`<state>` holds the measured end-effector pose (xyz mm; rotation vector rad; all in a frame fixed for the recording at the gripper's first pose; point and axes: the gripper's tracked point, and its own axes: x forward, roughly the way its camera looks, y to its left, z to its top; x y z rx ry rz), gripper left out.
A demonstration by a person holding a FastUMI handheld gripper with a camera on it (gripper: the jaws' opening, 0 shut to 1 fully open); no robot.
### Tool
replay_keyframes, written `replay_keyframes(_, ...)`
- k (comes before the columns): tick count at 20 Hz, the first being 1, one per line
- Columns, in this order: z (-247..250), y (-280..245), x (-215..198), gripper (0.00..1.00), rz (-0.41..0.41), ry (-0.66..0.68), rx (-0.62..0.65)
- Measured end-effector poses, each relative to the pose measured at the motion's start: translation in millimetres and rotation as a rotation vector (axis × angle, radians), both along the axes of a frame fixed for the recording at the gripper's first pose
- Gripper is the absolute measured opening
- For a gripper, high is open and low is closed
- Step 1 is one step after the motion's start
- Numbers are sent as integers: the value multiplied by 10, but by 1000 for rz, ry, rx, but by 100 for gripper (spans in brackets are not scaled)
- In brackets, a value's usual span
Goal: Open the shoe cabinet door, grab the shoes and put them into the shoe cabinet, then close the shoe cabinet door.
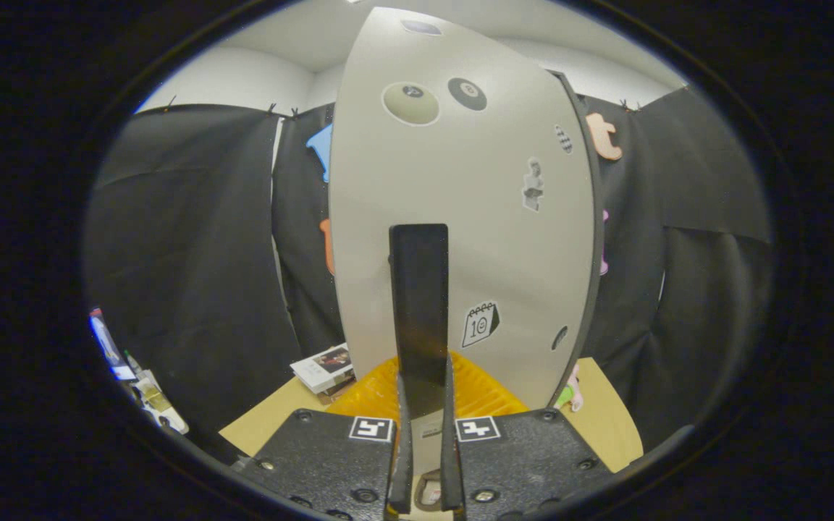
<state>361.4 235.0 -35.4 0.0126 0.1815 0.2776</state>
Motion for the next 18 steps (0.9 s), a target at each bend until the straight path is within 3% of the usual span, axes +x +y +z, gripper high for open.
replay_keyframes(5,7,-558,-324,18,-83,-10,-10)
replay_keyframes(9,2,-1008,-464,11,-147,-10,-39)
replay_keyframes(18,63,-2082,-563,4,-275,-20,-100)
